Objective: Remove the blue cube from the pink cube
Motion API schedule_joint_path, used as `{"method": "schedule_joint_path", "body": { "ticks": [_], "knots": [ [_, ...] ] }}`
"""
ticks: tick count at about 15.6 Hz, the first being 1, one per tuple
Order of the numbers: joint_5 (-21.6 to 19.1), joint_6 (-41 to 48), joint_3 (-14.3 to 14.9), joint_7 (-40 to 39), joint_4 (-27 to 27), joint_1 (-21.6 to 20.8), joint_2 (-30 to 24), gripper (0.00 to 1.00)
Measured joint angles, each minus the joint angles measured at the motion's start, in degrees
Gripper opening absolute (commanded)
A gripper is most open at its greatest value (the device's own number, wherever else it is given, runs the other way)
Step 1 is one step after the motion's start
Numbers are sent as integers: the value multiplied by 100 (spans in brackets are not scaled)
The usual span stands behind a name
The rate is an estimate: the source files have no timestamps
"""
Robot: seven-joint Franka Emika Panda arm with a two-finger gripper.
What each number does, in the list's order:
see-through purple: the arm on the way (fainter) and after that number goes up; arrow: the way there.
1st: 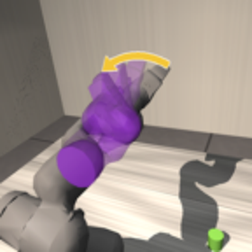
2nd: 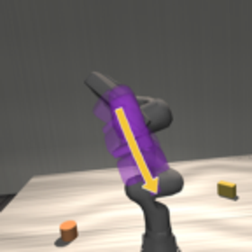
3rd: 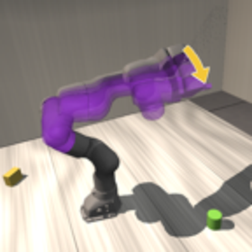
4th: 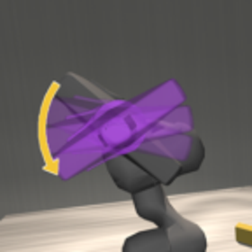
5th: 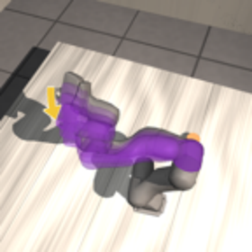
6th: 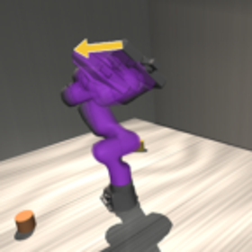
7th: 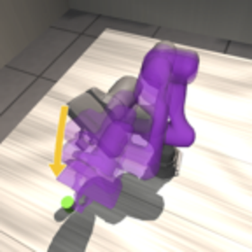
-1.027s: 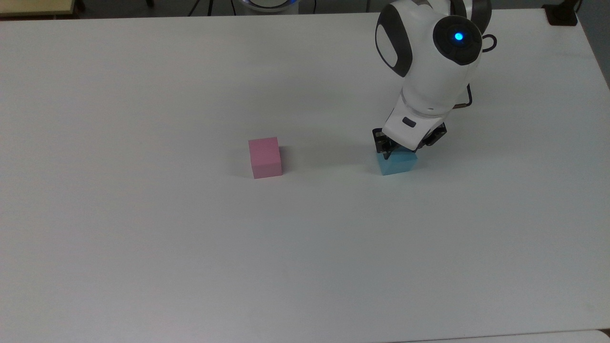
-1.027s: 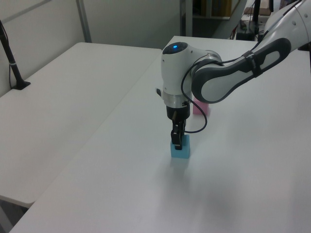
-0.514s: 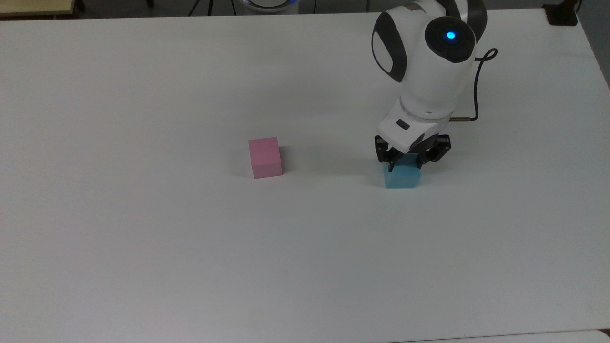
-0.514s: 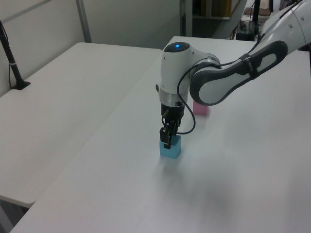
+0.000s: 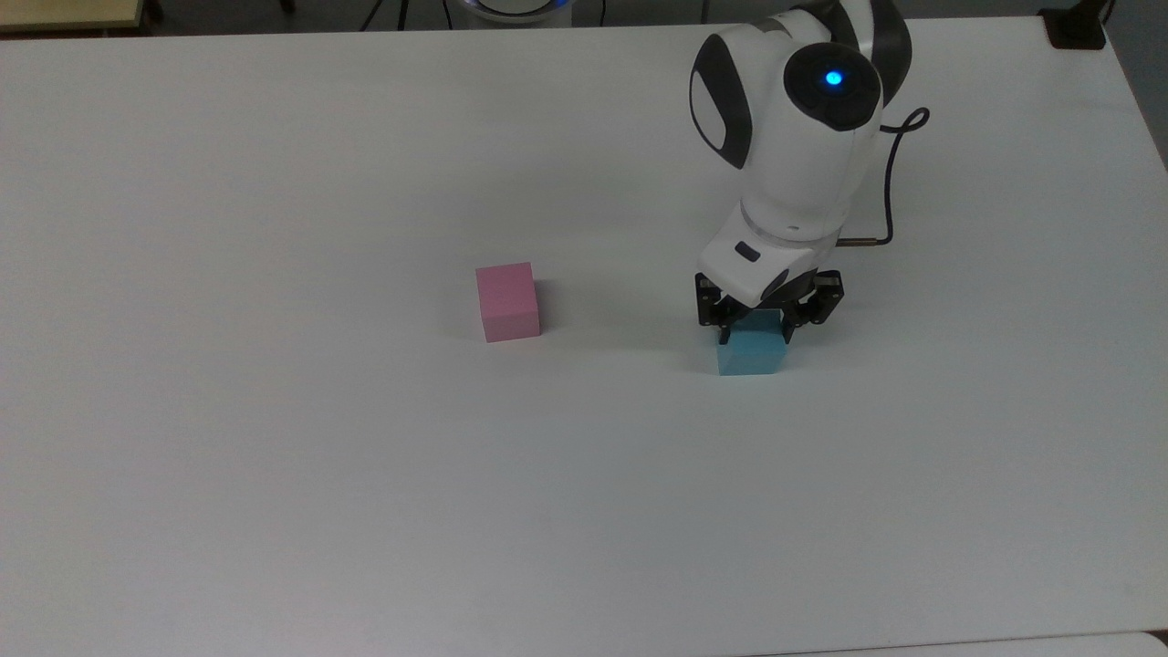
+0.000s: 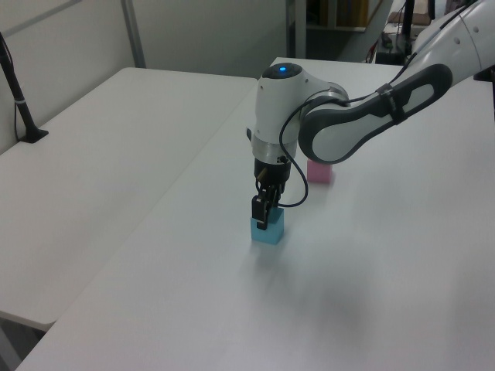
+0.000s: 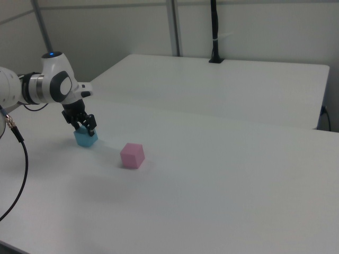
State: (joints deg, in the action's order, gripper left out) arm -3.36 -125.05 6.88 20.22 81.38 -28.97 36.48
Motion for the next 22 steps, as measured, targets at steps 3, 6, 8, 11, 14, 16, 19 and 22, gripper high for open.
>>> {"method": "schedule_joint_path", "body": {
  "ticks": [3,6,8,11,14,16,19,22],
  "knots": [
    [0,96,37,-302,-14,34,28,100],
    [0,436,87,-416,-140,74,-122,100],
    [11,774,91,-452,-201,136,-382,100],
    [39,1386,105,-642,-218,307,-879,100],
    [71,1818,118,-1309,-127,679,-1238,100],
    [260,1866,211,-1723,51,869,-1259,100],
    [363,1857,351,-2348,388,1300,-1061,100],
    [363,1855,466,-2613,569,1432,-983,100]
  ]
}}
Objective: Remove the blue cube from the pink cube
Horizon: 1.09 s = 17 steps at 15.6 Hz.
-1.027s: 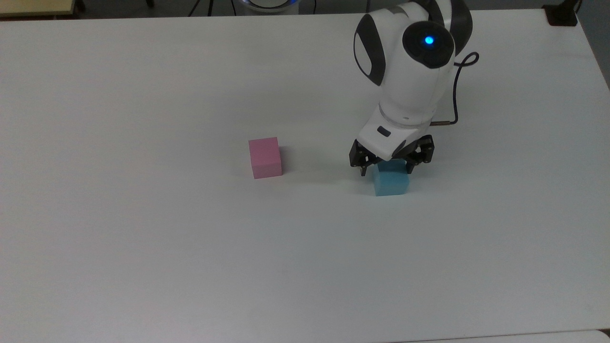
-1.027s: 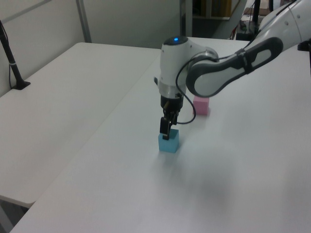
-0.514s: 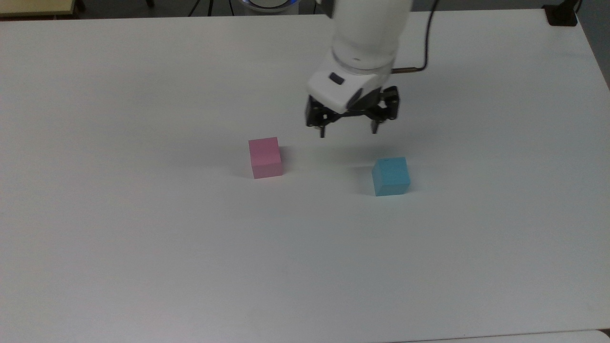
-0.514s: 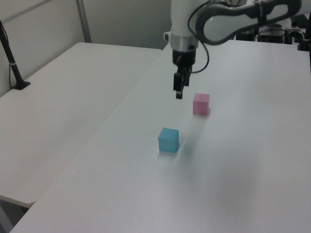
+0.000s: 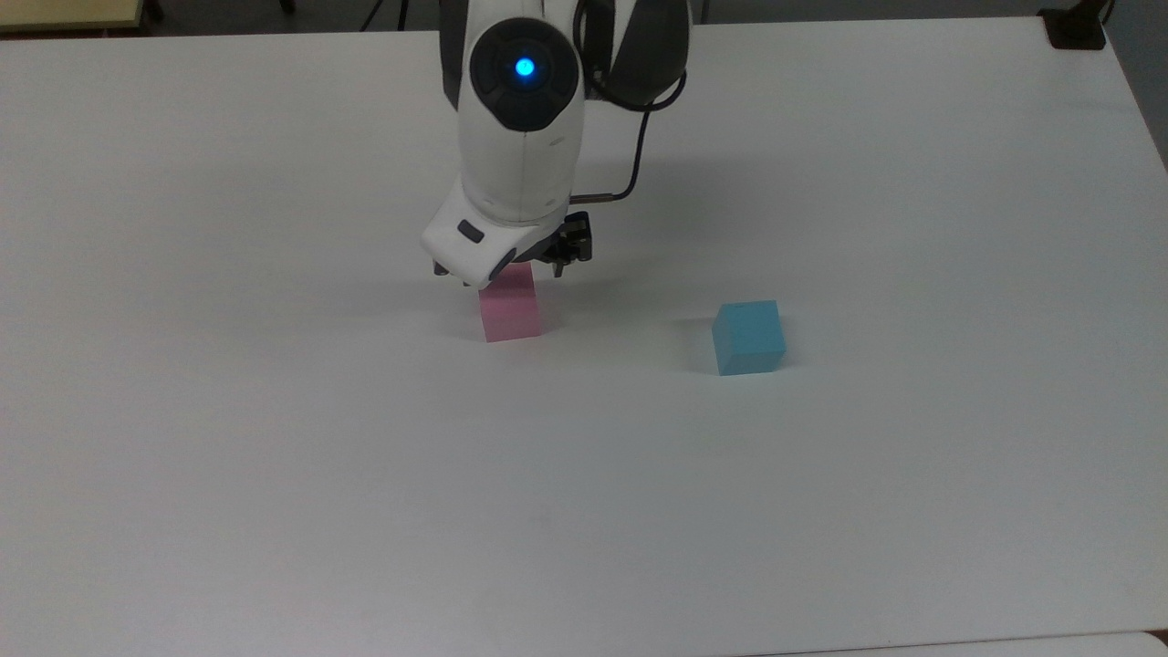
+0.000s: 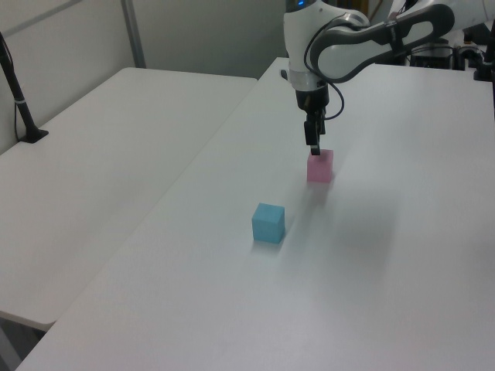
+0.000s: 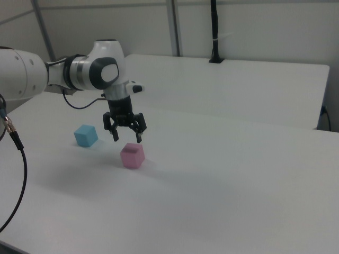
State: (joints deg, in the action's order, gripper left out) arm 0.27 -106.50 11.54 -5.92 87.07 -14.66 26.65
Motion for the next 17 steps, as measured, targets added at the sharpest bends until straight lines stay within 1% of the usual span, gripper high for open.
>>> {"method": "schedule_joint_path", "body": {
  "ticks": [2,5,7,9,11,13,15,17],
  "knots": [
    [0,0,40,-83,92,10,8,100],
    [0,6,42,-91,56,-17,-80,100],
    [-1,319,36,-40,1,-81,-439,100],
    [-1,968,33,30,-25,-89,-1159,100],
    [0,1461,43,76,-6,74,-1721,100],
    [0,1710,52,75,45,393,-2156,100],
    [-1,1876,57,71,100,681,-2436,100],
    [-1,1962,45,70,153,846,-2605,100]
  ]
}}
